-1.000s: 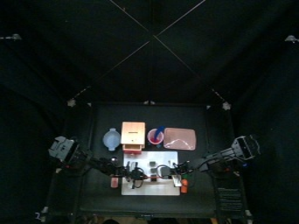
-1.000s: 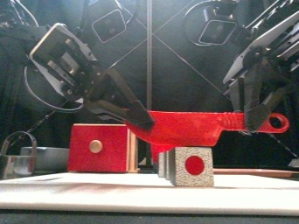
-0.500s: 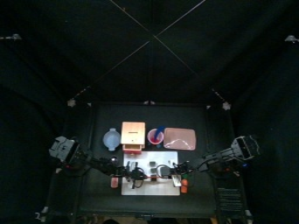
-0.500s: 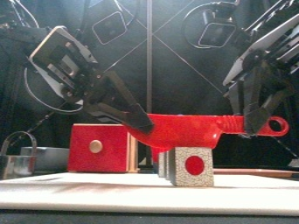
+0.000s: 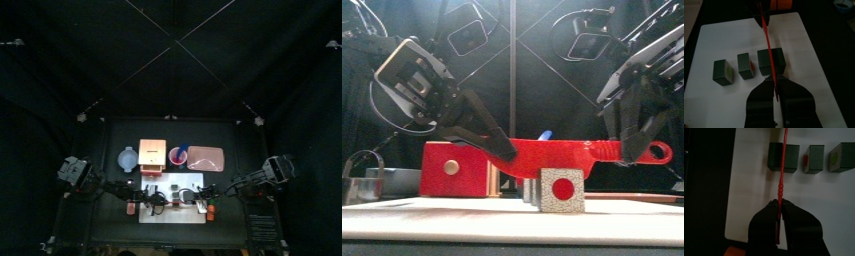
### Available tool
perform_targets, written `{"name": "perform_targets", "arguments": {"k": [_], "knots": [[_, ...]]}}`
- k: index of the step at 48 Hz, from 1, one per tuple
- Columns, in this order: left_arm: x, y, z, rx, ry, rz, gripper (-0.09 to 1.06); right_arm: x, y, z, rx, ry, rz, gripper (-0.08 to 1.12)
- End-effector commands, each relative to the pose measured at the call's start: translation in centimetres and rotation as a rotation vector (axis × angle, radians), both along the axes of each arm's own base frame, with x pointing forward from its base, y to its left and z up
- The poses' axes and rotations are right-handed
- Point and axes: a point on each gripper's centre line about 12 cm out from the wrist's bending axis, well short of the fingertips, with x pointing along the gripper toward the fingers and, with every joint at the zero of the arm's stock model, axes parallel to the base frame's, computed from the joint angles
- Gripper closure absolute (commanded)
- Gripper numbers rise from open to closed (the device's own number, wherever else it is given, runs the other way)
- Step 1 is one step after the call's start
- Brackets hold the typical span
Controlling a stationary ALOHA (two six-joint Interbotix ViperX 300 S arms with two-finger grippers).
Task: Place sushi on board then cut the sushi with the knife then place the pieces on the plate
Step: Cut the sushi into 4 pieces
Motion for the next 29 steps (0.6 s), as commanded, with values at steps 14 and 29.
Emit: {"name": "perform_targets", "arguments": {"k": [14,29], "knots": [[1.1,-0.6,-1.2,-0.009,0.025,0.007,0.62,0.7,0.5,-1.0,0.012,0.002,-0.007,0.73],[1.1,-1.8,-1.0,-0.028,0.042,-0.015,0.62,1.0,1.7,-0.7,0.055,0.0,-0.015,0.73]]}}
